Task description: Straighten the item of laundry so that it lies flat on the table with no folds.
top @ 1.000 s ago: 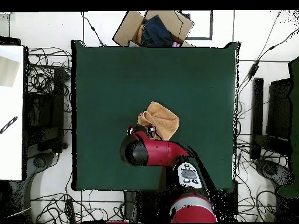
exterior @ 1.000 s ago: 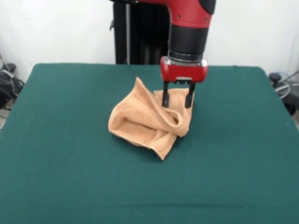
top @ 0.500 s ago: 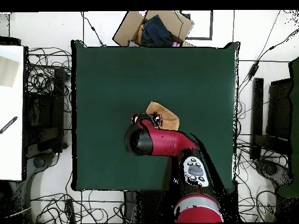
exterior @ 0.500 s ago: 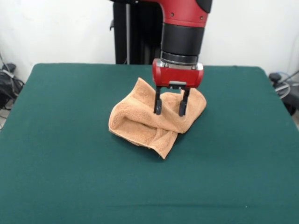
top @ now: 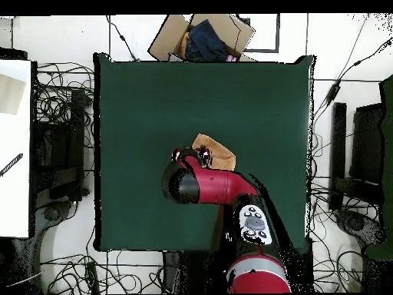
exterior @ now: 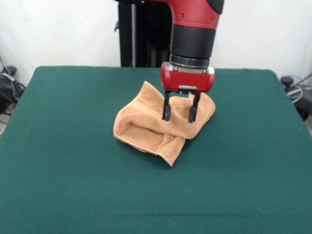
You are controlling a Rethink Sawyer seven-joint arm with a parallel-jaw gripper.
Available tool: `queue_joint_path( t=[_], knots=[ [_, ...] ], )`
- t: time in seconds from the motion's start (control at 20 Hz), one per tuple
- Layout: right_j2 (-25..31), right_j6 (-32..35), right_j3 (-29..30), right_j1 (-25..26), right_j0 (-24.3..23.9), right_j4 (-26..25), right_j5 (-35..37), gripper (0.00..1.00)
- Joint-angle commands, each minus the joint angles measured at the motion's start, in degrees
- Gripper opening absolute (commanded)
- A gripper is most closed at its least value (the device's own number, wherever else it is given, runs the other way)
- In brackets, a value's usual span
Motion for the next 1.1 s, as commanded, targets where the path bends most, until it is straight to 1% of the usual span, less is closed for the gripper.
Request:
queue_joint_path(
  t=[0.05, 0.15, 0.7, 1.1],
  knots=[
    [1.1, 11.4, 3.7, 1.4, 1.7, 1.0, 0.1, 1.00],
    [0.4, 12.2, 4.6, 1.3, 2.5, 1.3, -0.8, 1.00],
    [1.9, 13.3, 9.1, -0.2, 1.5, 1.3, -2.0, 1.00],
    [3.3, 12.4, 10.0, 2.5, -0.8, 0.2, -4.0, 1.00]
  ],
)
